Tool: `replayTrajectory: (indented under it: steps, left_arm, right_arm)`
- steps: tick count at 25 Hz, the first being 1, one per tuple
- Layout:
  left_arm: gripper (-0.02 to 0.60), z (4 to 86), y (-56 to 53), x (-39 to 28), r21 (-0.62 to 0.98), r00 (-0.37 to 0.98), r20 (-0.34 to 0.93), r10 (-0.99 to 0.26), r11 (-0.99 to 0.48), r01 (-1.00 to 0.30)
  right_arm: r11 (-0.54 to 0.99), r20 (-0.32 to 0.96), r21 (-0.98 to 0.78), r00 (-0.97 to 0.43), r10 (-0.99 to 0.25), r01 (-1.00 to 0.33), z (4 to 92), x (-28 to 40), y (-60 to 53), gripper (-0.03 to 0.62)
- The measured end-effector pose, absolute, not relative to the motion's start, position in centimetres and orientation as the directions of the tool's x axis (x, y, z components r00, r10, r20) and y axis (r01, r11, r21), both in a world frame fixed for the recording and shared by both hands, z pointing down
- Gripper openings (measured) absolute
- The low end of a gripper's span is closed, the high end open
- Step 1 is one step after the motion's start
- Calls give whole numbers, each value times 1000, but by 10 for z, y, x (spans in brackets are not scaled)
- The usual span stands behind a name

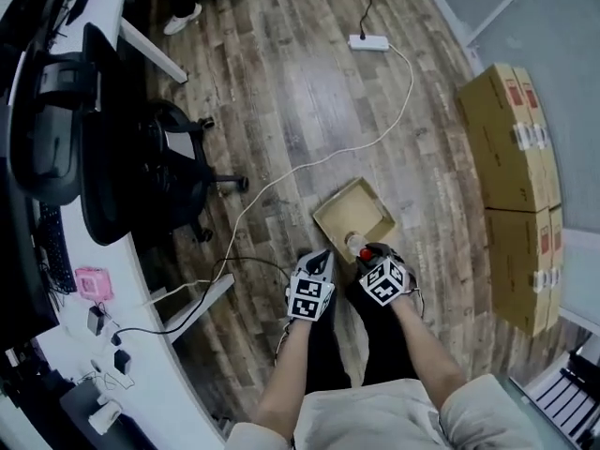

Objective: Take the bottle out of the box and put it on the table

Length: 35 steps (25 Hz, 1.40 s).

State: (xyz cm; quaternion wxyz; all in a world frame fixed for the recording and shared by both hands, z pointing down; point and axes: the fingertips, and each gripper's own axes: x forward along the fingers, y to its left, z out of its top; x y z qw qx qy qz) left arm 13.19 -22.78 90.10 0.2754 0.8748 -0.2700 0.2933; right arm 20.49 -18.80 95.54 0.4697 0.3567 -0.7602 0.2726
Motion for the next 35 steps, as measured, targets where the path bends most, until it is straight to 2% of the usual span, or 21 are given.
replayTrajectory:
  steps: [5, 11, 17, 24, 35]
  left_arm:
    - [14, 834, -210, 126, 265, 652, 657, -378, -694, -669]
    - [14, 758, -187, 113, 203, 592, 625, -509, -627, -752]
    - [14, 708, -156, 82, 174, 512, 602, -613, -525, -833]
    - [14, 665, -119, 30, 154, 398, 563, -724, -382, -911]
    - [14, 626, -63, -93, 110, 133, 542, -830, -87, -990]
  right_arm:
    - [707, 889, -97, -380, -255, -701, 886, 190, -163, 179]
    - [880, 873, -82, -459, -163, -469, 819, 184, -137, 179]
    - [967, 885, -63, -461, -61, -247, 768, 170, -125, 179]
    - [1000, 886, -6, -463, 3, -4, 708, 127, -131, 179]
    - [956, 847, 56, -521, 108, 288, 627, -10, -127, 179]
